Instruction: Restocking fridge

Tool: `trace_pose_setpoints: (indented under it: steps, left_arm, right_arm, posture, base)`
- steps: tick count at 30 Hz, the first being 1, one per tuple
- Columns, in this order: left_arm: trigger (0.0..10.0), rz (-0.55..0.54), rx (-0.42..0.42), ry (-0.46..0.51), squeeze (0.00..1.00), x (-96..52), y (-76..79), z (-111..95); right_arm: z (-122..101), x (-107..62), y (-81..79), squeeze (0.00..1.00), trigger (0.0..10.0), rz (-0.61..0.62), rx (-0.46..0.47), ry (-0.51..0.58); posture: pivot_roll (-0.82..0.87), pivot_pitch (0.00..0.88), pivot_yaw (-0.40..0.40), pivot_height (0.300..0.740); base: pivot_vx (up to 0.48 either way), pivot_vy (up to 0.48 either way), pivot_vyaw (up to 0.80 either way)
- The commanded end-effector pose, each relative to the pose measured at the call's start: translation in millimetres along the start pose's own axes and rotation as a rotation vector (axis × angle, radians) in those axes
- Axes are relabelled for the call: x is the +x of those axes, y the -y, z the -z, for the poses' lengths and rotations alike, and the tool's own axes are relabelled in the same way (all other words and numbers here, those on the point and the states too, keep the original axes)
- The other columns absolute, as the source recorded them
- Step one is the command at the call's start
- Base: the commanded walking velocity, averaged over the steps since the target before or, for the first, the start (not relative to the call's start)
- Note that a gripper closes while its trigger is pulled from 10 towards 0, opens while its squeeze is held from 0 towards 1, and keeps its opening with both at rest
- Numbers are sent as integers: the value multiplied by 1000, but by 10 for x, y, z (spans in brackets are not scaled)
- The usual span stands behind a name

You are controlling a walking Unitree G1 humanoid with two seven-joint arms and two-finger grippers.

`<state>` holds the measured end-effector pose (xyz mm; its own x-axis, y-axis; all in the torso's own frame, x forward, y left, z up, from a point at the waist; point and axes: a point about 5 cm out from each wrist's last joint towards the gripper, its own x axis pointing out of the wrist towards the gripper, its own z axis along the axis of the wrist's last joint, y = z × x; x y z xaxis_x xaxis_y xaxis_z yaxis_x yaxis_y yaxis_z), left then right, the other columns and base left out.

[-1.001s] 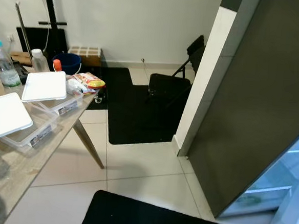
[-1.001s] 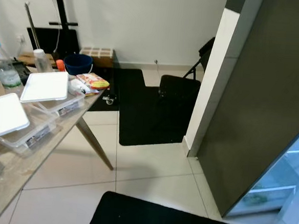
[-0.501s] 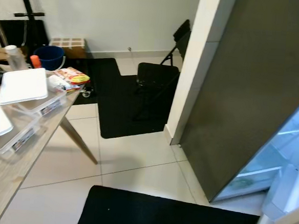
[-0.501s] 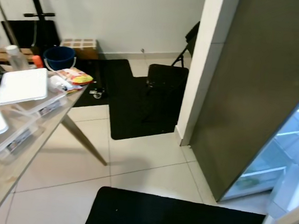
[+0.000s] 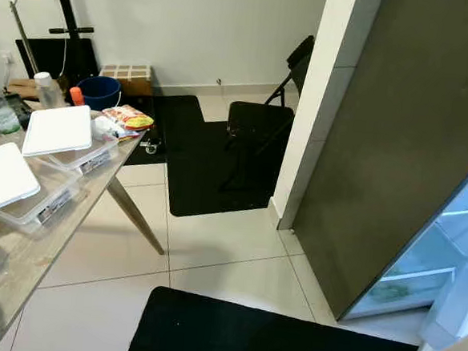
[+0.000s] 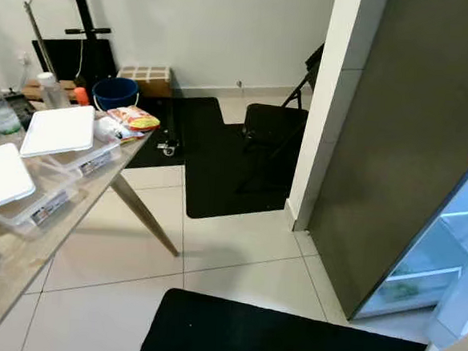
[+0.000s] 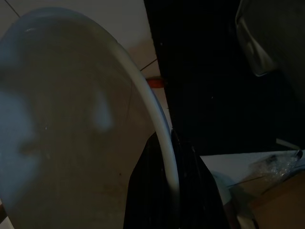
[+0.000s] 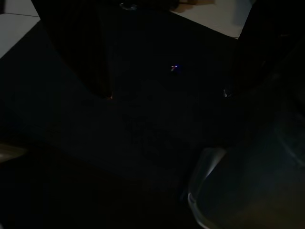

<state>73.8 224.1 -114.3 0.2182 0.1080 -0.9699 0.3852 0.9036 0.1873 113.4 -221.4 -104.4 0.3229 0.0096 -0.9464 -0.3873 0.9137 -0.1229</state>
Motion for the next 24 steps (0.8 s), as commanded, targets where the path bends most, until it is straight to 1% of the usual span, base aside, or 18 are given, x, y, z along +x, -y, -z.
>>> trace_pose_setpoints:
  steps: [1, 5, 8, 12, 15, 16, 24]
  left_arm:
    - [10000, -4, 1, -13, 0, -2, 0, 29]
    - [10000, -12, -13, -19, 0, -5, -25, 52]
    - [10000, -11, -26, -17, 0, -7, -30, 60]
    - [10000, 6, -17, -8, 0, -1, 28, 37]
    - [10000, 7, -18, -5, 0, 0, 35, 29]
    - [10000, 14, -15, 4, 0, 3, 53, -4]
    - [10000, 19, -9, 16, 0, 6, 53, -49]
  right_arm:
    - [-43, 1, 17, 0, 10000, 0, -17, 12]
    - [-72, 3, 29, 0, 10000, 8, -14, 20]
    - [-118, 0, 76, 0, 10000, 28, 6, 35]
    - [-59, -8, 92, 0, 10000, 39, 8, 19]
    - [-48, -10, 95, 0, 10000, 41, 11, 16]
    - [-18, -13, 91, 0, 10000, 41, 12, 9]
    - [14, -14, 72, 0, 10000, 41, 15, 3]
  posture:
    - [-30, 8, -14, 740]
    - [-35, 3, -8, 740]
    - [-40, 5, -4, 740]
    - [-46, 8, -6, 740]
    - [-46, 8, -6, 740]
    - [-49, 3, -4, 740]
    - [-49, 10, -1, 740]
  base:
    - [0, 0, 0]
    - [0, 0, 0]
    - [0, 0, 0]
    - [0, 0, 0]
    - [0, 0, 0]
    - [0, 0, 0]
    - [0, 0, 0]
